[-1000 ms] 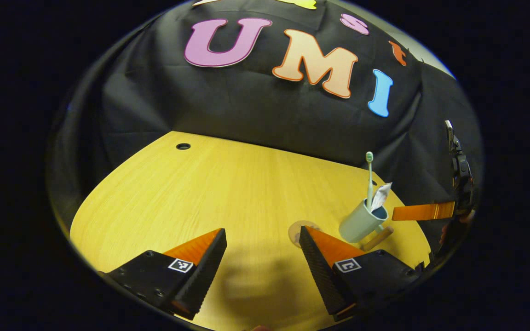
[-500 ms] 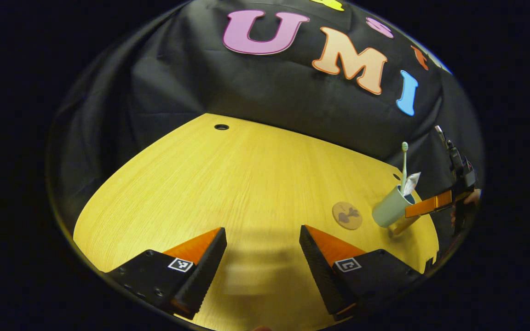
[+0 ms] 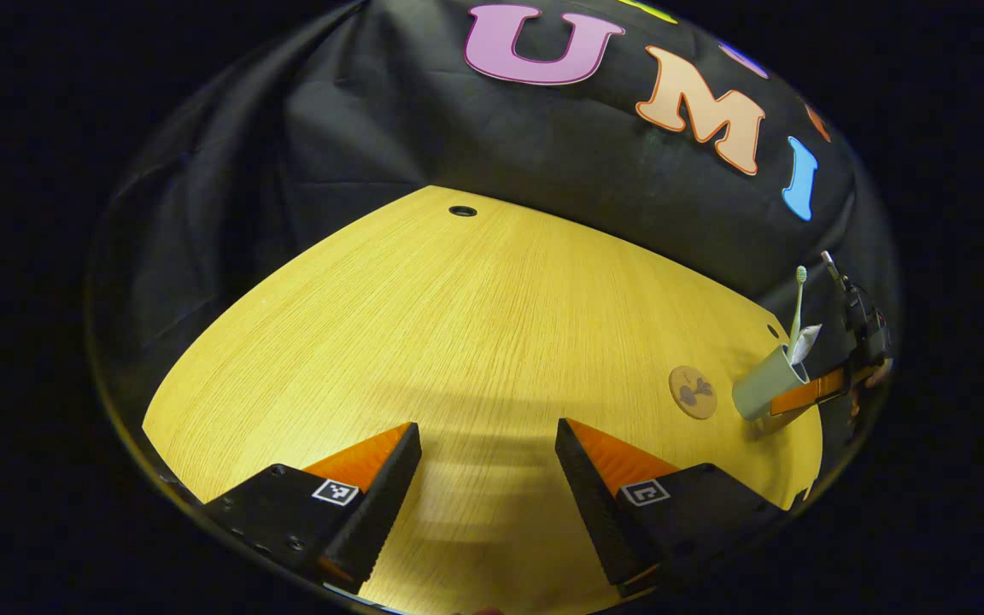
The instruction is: Put the toothbrush and toothpaste on the desktop into the cup, then pick up the cup and place it on the coaster on the desktop.
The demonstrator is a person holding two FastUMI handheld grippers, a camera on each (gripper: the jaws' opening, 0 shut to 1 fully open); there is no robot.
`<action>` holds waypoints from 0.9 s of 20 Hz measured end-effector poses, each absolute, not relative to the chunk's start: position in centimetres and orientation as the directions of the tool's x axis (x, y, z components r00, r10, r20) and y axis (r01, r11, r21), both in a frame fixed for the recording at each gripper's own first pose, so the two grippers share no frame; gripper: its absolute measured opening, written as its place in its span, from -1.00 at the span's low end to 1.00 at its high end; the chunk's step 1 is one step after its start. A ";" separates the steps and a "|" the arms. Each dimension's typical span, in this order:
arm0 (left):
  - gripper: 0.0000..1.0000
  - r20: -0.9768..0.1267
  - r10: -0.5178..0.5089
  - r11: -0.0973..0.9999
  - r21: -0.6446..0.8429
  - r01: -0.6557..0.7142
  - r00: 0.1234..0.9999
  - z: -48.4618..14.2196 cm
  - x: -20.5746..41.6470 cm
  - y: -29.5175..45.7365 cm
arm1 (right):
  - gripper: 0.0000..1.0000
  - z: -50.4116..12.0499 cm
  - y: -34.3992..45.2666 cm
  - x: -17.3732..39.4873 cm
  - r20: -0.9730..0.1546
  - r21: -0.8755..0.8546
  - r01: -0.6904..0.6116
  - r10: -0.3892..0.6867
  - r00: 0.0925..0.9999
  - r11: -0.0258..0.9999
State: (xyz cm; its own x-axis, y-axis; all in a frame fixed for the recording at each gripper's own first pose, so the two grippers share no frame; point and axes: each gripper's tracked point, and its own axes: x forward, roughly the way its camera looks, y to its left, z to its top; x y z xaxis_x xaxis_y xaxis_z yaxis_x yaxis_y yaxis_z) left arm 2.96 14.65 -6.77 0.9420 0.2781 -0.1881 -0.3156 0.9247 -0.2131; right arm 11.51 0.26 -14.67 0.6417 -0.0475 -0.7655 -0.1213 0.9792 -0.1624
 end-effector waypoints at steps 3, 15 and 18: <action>0.89 -0.202 0.233 0.932 -0.233 -0.278 0.951 -7.0 3.3 13.5 | 0.02 -15.0 0.1 11.3 -0.776 -0.155 -0.113 -0.050 0.628 0.981; 0.88 -0.193 0.122 0.948 -0.267 -0.171 0.974 -6.3 4.5 10.7 | -0.55 -15.0 0.4 11.2 -0.773 -0.174 -0.074 -0.090 0.627 0.982; 0.89 -0.210 0.093 0.944 -0.291 -0.153 0.973 -6.9 4.8 9.9 | -0.55 -14.6 0.3 11.3 -0.770 -0.175 -0.108 -0.068 0.634 0.979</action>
